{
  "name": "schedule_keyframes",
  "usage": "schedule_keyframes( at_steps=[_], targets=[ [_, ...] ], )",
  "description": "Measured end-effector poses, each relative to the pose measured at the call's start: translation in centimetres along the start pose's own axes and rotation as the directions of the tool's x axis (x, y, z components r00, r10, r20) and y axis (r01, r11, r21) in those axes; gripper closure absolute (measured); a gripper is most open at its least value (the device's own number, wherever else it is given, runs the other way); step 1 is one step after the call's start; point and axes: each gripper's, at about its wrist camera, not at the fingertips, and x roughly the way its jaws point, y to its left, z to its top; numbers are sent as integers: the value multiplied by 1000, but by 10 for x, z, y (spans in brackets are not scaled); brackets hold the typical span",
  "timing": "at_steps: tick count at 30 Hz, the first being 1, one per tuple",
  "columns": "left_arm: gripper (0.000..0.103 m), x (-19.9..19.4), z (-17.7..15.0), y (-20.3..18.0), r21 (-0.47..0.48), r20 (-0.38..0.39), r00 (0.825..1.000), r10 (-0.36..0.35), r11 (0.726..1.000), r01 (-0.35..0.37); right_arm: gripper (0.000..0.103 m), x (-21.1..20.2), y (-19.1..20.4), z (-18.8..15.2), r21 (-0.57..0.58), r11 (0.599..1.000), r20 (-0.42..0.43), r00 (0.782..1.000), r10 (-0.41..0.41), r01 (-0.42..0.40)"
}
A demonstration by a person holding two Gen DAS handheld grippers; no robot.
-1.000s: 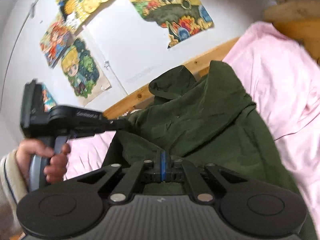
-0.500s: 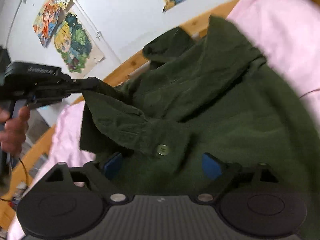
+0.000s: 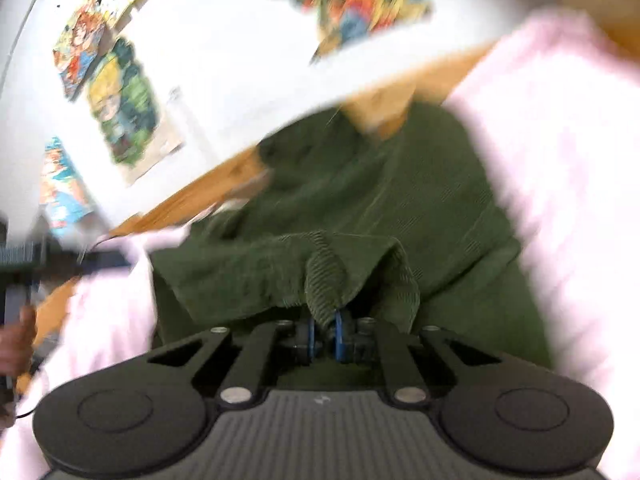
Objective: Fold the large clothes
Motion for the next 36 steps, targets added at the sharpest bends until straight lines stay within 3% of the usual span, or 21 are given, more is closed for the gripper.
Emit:
schedule_keyframes(
  at_steps=[3, 5, 8, 13, 16, 17, 18, 19, 23, 26, 28, 30, 31, 33, 34, 36],
  targets=[
    [49, 8, -11, 41, -41, -29, 993, 110, 993, -111, 93, -18, -26, 26, -46, 994, -3, 995, -95, 95],
    [49, 23, -17, 72, -55, -43, 975, 219, 974, -221, 92, -17, -35, 29, -52, 993, -27, 993, -111, 110],
    [49, 46, -20, 116, -93, -49, 950, 309, 945, -312, 92, -8, -37, 20, -68, 988, -81, 986, -143, 138],
    [42, 62, -28, 158, -218, -67, 968, 243, 943, -252, 91, 5, -34, 10, -66, 987, -99, 983, -155, 149],
    [38, 81, -26, 164, -223, -103, 972, 210, 948, -229, 81, 14, -40, 6, -30, 984, -126, 976, -180, 177],
    [46, 87, -26, 165, -224, -108, 972, 210, 947, -229, 81, 20, -42, 6, -14, 983, -141, 973, -184, 184],
    [72, 88, -29, 165, -220, -108, 974, 201, 950, -220, 85, 24, -42, 4, -5, 982, -150, 971, -186, 188],
    [82, 89, -30, 163, -210, -112, 977, 181, 957, -201, 97, 28, -42, 5, -2, 982, -152, 970, -188, 190],
    [90, 70, -37, 147, -167, 9, 974, 227, 961, -222, 97, 25, -19, 28, -69, 985, -54, 985, -164, 160],
    [91, 39, -51, 152, -255, 136, 956, 259, 942, -219, 98, 19, 2, 56, -141, 979, 44, 989, -141, 146],
    [91, 31, -62, 162, -308, 170, 947, 273, 927, -212, 97, 32, 0, 68, -151, 976, 16, 988, -155, 155],
    [90, 37, -71, 172, -358, 163, 951, 264, 914, -193, 96, 53, -10, 66, -171, 966, -65, 976, -208, 195],
    [90, 40, -74, 177, -391, 164, 955, 249, 905, -169, 93, 62, -16, 60, -171, 959, -122, 961, -246, 224],
    [89, 42, -76, 181, -410, 172, 958, 230, 901, -142, 74, 63, -27, 51, -144, 953, -179, 940, -290, 266],
    [87, 42, -74, 178, -373, 167, 960, 225, 916, -150, 58, 55, -31, 49, -126, 949, -171, 936, -307, 288],
    [77, 40, -67, 171, -279, 153, 967, 205, 947, -157, 44, 34, -28, 54, -129, 935, -116, 931, -345, 330]
  ],
)
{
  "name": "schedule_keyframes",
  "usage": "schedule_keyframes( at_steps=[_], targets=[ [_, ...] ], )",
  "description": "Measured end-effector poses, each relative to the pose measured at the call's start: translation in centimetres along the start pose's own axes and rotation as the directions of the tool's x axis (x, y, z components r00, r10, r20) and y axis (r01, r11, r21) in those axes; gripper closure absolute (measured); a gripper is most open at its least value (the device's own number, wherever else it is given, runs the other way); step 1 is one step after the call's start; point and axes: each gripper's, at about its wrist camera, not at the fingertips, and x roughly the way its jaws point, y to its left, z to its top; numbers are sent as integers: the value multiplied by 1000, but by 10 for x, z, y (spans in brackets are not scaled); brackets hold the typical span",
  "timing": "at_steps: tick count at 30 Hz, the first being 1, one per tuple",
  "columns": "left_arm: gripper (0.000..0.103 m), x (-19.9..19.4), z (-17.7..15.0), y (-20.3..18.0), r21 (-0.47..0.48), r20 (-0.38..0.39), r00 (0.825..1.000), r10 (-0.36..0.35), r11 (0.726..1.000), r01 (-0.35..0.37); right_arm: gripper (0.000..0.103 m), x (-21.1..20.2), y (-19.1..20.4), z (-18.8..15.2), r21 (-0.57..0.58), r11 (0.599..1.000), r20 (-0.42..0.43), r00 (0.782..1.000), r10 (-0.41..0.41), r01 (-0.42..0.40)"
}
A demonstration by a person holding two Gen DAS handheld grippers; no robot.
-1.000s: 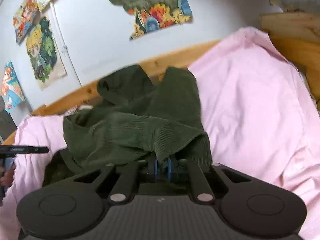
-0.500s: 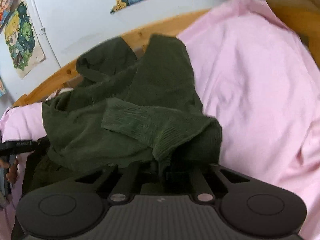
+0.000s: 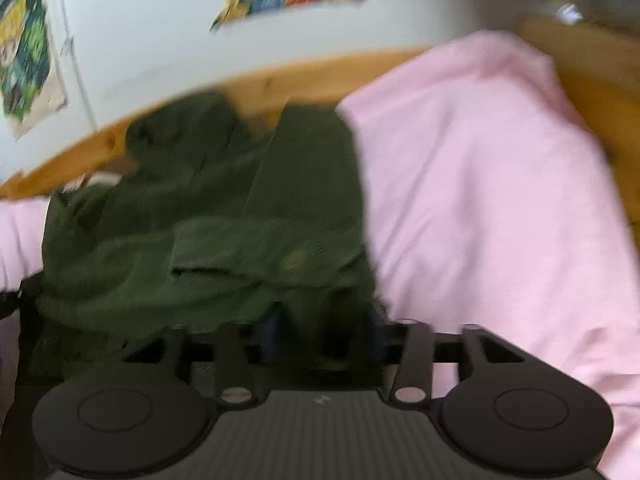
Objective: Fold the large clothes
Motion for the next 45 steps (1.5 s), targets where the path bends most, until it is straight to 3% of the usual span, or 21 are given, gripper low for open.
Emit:
schedule_keyframes(
  at_steps=[3, 4, 5, 8, 10, 13, 16, 19, 22, 25, 26, 28, 30, 31, 32, 33, 35, 36, 38, 42, 45],
  targets=[
    [46, 0, 12, -8, 96, -29, 999, -17, 995, 20, 35, -18, 28, 29, -146, 989, 142, 990, 26, -5],
    [46, 2, 12, -9, 110, -37, 999, -5, 994, 9, 35, -10, 46, 43, -178, 982, 140, 986, 91, -66],
    [48, 4, 12, -8, 108, -50, 999, 5, 994, 1, 35, 3, 63, 55, -195, 969, 111, 978, 178, -154],
    [54, 12, 12, -5, 44, -86, 996, 11, 999, -8, 41, 62, 135, 79, -239, 871, -17, 899, 438, -429],
    [58, 11, 10, -6, 41, -90, 996, 10, 999, -6, 47, 101, 195, 88, -316, 802, -104, 859, 501, -506],
    [78, 12, 6, -6, 59, -93, 995, 26, 998, -21, 48, 138, 268, 99, -406, 708, -169, 809, 563, -578],
    [87, 15, 4, 2, 14, -92, 996, 12, 1000, -11, 50, 158, 329, 98, -543, 639, -218, 827, 519, -544],
    [89, 5, 0, 5, -14, -34, 999, 3, 1000, -3, 98, 185, 366, 95, -603, 627, -287, 867, 407, -494],
    [90, -8, -9, 10, -76, 39, 999, -5, 997, 8, 99, 181, 374, 100, -636, 633, -205, 887, 414, -442],
    [90, -20, -21, 16, -171, 104, 995, -8, 985, 25, 99, 168, 364, 128, -610, 681, -54, 879, 473, -404],
    [103, -22, -24, 17, -190, 121, 993, -6, 981, 29, 99, 170, 364, 134, -594, 689, -49, 874, 484, -415],
    [102, -18, -26, 18, -206, 102, 994, 39, 978, -18, 99, 180, 366, 134, -609, 696, -26, 887, 460, -379],
    [100, -15, -25, 21, -214, 72, 996, 61, 976, -44, 95, 190, 355, 131, -560, 716, -32, 875, 483, -416],
    [99, -16, -23, 20, -210, 63, 995, 73, 976, -59, 75, 192, 347, 128, -527, 734, -21, 870, 493, -428],
    [96, -18, -21, 18, -198, 64, 995, 77, 978, -63, 44, 191, 338, 124, -502, 752, -3, 870, 492, -427],
    [86, -23, -19, 13, -175, 71, 993, 98, 981, -85, 35, 186, 324, 124, -489, 756, 11, 864, 504, -435],
    [68, -31, -16, 2, -119, 97, 987, 127, 986, -116, 32, 169, 298, 118, -493, 746, 41, 845, 534, -448],
    [54, -34, -16, -4, -82, 114, 985, 129, 989, -120, 30, 162, 285, 116, -503, 744, 43, 848, 529, -439],
    [41, -35, -12, -15, -5, 141, 982, 128, 992, -128, 17, 145, 249, 108, -527, 752, 62, 864, 499, -396],
    [37, -1, 7, -44, 100, 128, 988, 85, 990, -98, 15, 124, 185, 93, -607, 776, 172, 926, 336, -169],
    [38, 44, 25, -63, 130, 91, 992, 88, 987, -99, 15, 123, 153, 116, -505, 862, 251, 949, 191, -40]
  ],
)
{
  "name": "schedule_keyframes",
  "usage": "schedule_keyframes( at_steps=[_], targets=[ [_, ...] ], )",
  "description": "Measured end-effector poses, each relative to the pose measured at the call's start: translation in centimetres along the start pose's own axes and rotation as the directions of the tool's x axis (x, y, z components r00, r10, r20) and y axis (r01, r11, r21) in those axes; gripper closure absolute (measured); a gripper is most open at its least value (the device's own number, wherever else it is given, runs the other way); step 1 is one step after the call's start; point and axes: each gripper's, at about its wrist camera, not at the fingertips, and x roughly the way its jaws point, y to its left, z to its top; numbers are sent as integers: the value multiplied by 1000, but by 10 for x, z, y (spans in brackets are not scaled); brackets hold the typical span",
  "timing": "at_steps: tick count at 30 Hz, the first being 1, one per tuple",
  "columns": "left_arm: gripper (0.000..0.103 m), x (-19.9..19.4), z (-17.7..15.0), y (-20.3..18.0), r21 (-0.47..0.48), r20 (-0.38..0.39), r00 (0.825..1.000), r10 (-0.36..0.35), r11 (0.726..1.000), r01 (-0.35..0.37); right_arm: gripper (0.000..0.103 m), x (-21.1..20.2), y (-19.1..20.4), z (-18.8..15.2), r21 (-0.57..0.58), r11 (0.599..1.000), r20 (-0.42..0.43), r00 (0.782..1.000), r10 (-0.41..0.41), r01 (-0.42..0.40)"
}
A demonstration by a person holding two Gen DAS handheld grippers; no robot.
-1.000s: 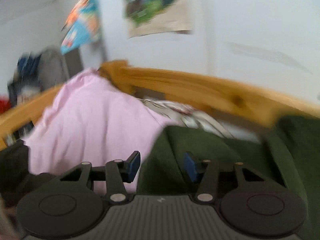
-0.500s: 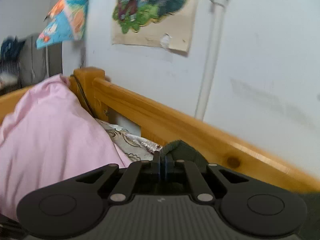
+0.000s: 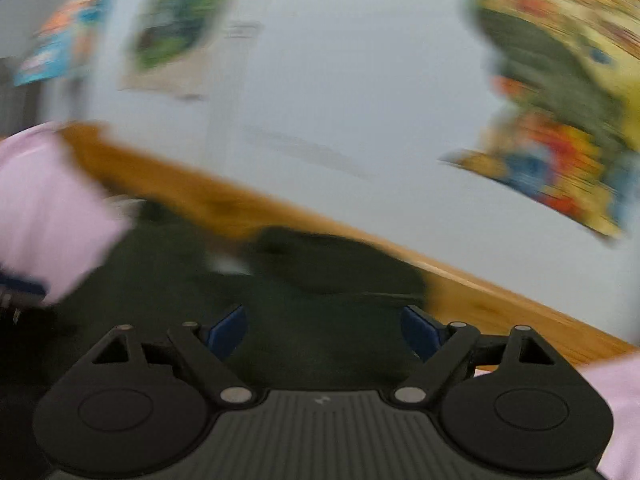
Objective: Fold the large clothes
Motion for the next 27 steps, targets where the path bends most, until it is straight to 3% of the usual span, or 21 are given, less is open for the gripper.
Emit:
schedule_keyframes(
  at_steps=[3, 5, 6, 8, 10, 12, 15, 19, 22, 27],
  targets=[
    [38, 51, 13, -9, -20, -100, 989, 106, 994, -109, 19, 20, -30, 20, 101, 991, 0, 996, -86, 85],
    [37, 69, 17, -3, -28, -155, 976, 152, 987, -158, 37, 40, -40, 29, 133, 985, -21, 994, -105, 107],
    [37, 72, 17, 1, -42, -159, 975, 152, 986, -161, 41, 53, -42, 33, 144, 981, -56, 991, -121, 128],
    [37, 67, 19, 12, -128, -157, 981, 113, 983, -133, 59, 78, -45, 38, 210, 965, -115, 984, -137, 159],
    [35, 53, 21, 22, -195, -151, 985, 82, 974, -111, 64, 90, -47, 36, 253, 949, -162, 976, -148, 186],
    [32, 40, 26, 24, -194, -138, 988, 76, 976, -102, 96, 92, -45, 33, 279, 946, -164, 979, -124, 166],
    [29, 18, 28, 24, -190, -105, 993, 51, 979, -70, 98, 71, -36, 28, 230, 963, -98, 988, -118, 138],
    [26, -12, 26, 15, -162, -74, 997, -5, 987, -7, 98, 2, -20, 20, 113, 992, 49, 997, -57, 52],
    [23, -35, 23, 8, -157, -18, 998, -68, 986, 64, 98, -62, 1, 1, -50, 998, 161, 987, -17, 25],
    [19, -75, 8, 0, -176, 46, 987, -156, 971, 162, 98, -150, 43, -50, -207, 978, 245, 969, 15, 38]
  ],
)
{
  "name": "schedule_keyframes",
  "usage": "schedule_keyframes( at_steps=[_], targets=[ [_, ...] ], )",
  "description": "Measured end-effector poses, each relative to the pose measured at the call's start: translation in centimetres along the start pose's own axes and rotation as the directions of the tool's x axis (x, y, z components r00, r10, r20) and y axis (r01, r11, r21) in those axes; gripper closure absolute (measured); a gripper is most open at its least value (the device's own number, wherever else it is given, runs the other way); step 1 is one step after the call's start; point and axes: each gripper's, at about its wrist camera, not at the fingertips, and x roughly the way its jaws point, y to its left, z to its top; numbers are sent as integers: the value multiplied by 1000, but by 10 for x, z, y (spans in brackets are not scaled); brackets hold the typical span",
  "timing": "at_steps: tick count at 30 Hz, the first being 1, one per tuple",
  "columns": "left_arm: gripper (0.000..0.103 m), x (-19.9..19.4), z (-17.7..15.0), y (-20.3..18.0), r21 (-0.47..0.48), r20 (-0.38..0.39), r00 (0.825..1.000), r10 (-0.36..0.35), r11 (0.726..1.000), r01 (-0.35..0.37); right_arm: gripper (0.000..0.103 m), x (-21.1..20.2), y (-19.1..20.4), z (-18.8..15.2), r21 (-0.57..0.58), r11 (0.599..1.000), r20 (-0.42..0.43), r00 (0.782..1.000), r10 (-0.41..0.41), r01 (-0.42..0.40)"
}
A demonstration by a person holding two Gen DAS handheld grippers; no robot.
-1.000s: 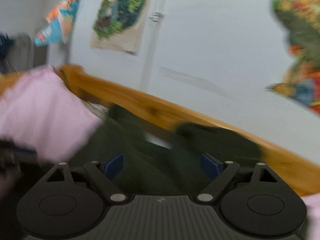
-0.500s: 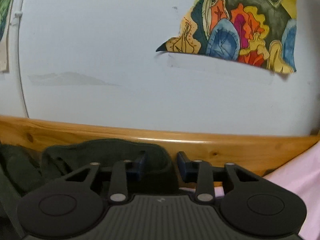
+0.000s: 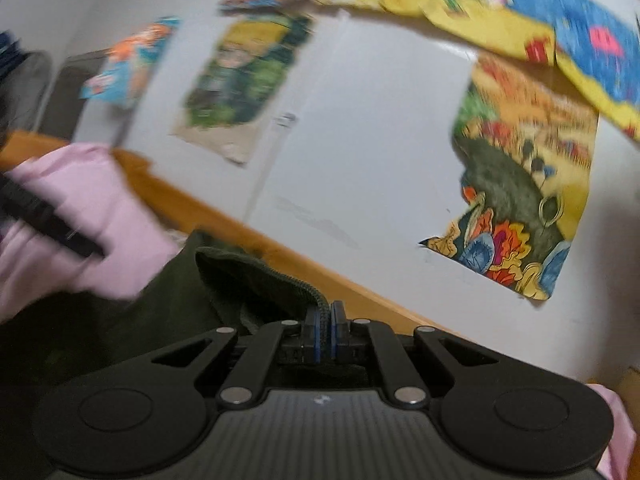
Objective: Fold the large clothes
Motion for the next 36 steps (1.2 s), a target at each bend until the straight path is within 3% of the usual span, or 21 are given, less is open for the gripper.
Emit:
schedule_keyframes(
  at_steps=[4, 9, 15, 18, 20, 21, 25, 29, 32, 36],
  targets=[
    [19, -22, -8, -8, 29, -4, 1000, -28, 999, 28, 98, -48, 37, -41, -84, 996, -40, 999, -14, 10],
    [19, -49, -14, -18, 62, -7, 999, -47, 997, 48, 98, -70, 70, -87, -33, 999, -185, 983, 6, -13],
    [19, -46, -20, -36, 196, -7, 1000, 14, 981, -13, 96, -76, 88, -95, 13, 1000, -256, 966, 23, -21],
    [18, -29, -16, -33, 208, 9, 999, 50, 977, -51, 84, -82, 70, -82, 65, 998, -247, 969, 29, -13],
    [18, -11, -13, -28, 221, 11, 995, 102, 970, -102, 47, -86, 50, -68, 110, 994, -216, 976, 27, -3],
    [18, -1, -13, -24, 216, 3, 991, 136, 967, -134, 42, -88, 41, -59, 136, 991, -196, 980, 21, 6],
    [18, 29, -14, -10, 173, -42, 980, 194, 968, -184, 31, -69, -3, -24, 216, 971, -141, 988, -70, 100],
    [18, 52, -21, 0, 183, -99, 958, 270, 951, -250, 28, -31, -53, -4, 363, 913, -120, 981, -154, 188],
    [21, 63, -27, 9, 185, -134, 940, 313, 940, -286, 26, 6, -86, 4, 447, 858, -211, 962, -174, 253],
    [22, 65, -32, 17, 186, -146, 932, 332, 934, -304, 28, 59, -103, -9, 405, 848, -335, 919, -211, 342]
  ],
)
